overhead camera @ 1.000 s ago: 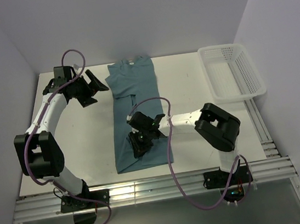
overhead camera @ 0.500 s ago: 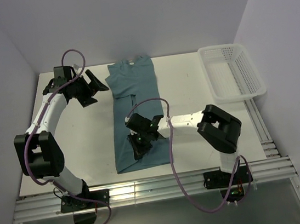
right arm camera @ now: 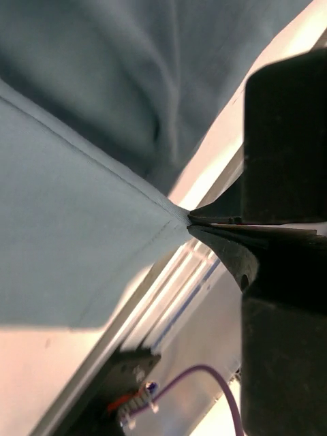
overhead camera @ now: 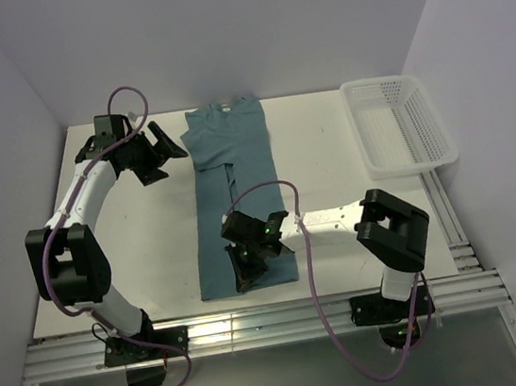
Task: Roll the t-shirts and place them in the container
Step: Fold the tshirt
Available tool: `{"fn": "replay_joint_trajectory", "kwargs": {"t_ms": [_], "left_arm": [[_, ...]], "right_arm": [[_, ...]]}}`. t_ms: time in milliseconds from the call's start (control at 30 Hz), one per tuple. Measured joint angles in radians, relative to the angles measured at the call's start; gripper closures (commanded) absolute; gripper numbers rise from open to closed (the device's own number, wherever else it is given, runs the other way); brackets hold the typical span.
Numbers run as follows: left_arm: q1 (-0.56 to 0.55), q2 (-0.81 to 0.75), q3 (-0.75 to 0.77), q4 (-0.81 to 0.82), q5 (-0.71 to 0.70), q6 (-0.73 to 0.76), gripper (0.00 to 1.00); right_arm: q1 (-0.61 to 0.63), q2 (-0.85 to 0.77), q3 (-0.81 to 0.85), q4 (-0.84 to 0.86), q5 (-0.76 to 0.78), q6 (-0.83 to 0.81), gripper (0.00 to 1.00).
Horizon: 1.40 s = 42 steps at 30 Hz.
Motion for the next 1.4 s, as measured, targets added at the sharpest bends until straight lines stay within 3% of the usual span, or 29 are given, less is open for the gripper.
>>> {"fn": "replay_joint_trajectory", "kwargs": {"t_ms": [200, 333, 433, 633, 733, 1033, 1233, 1400], "left_arm": [[-0.005, 0.0, -0.03, -0.002, -0.004, 0.008, 0.04], [-0.013, -0.002, -0.059, -0.008, -0.008, 0.008, 0.02], [-0.023, -0.026, -0.108, -0.02, -0.022, 0.012, 0.01], [-0.033, -0.142, -0.209, -0.081, -0.046, 0.029, 0.01], [-0.033, -0.214, -0.255, -0.1, -0.051, 0.029, 0.0], [-0.176, -0.461, -0.571, -0.1, -0.06, -0.102, 0.0], [-0.265, -0.497, -0.702, -0.11, -0.09, -0.182, 0.01], [-0.315, -0.531, -0.768, -0.111, -0.103, -0.2, 0.07]], "right_arm": [[-0.001, -0.05, -0.069, -0.014, 0.025, 0.043, 1.0], [0.0, -0.064, -0.082, -0.017, 0.028, 0.055, 0.76], [0.0, -0.067, -0.082, -0.027, 0.032, 0.053, 0.65], [-0.006, -0.127, -0.082, -0.07, 0.04, 0.033, 0.57], [-0.019, -0.206, -0.102, -0.083, 0.042, 0.028, 0.47], [-0.26, -0.54, -0.408, -0.104, 0.004, 0.049, 0.44], [-0.335, -0.527, -0.502, -0.117, -0.02, 0.072, 0.44], [-0.364, -0.474, -0.525, -0.089, -0.053, 0.088, 0.45]]}}
